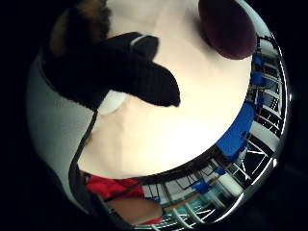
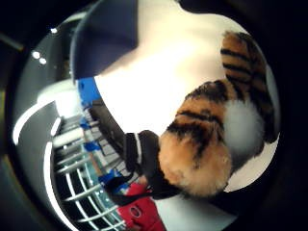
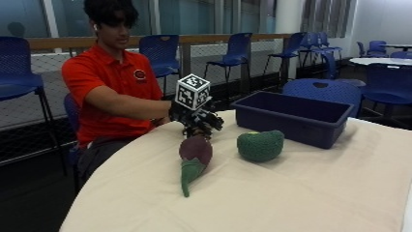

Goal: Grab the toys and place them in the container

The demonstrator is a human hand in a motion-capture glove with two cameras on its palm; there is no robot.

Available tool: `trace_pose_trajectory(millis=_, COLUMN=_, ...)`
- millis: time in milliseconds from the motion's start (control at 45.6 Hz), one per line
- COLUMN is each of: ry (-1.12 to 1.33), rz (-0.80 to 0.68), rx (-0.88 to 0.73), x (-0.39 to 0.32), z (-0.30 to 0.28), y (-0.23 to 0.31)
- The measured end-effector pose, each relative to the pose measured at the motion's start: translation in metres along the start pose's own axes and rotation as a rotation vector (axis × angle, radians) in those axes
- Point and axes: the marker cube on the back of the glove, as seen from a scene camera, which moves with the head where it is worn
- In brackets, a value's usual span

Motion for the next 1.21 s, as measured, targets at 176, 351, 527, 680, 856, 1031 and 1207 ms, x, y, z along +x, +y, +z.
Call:
trace_pose_trajectory(millis=176, ry=0.138, rz=0.039, rx=0.009, x=-0.004, z=0.009, y=0.004)
trace_pose_trajectory(millis=351, ry=0.128, rz=0.009, rx=0.167, x=-0.002, z=0.006, y=0.000)
trace_pose_trajectory(millis=527, ry=0.015, rz=-0.014, rx=0.228, x=0.006, z=-0.019, y=-0.007)
trace_pose_trajectory(millis=680, ry=-0.072, rz=0.005, rx=0.262, x=0.018, z=-0.059, y=-0.009)
trace_pose_trajectory(millis=856, ry=-0.034, rz=0.016, rx=0.274, x=0.013, z=-0.119, y=-0.012)
trace_pose_trajectory(millis=1031, ry=0.017, rz=-0.001, rx=0.338, x=-0.017, z=-0.178, y=-0.025)
trace_pose_trajectory(millis=1207, ry=-0.012, rz=-0.143, rx=0.395, x=-0.089, z=-0.222, y=-0.068)
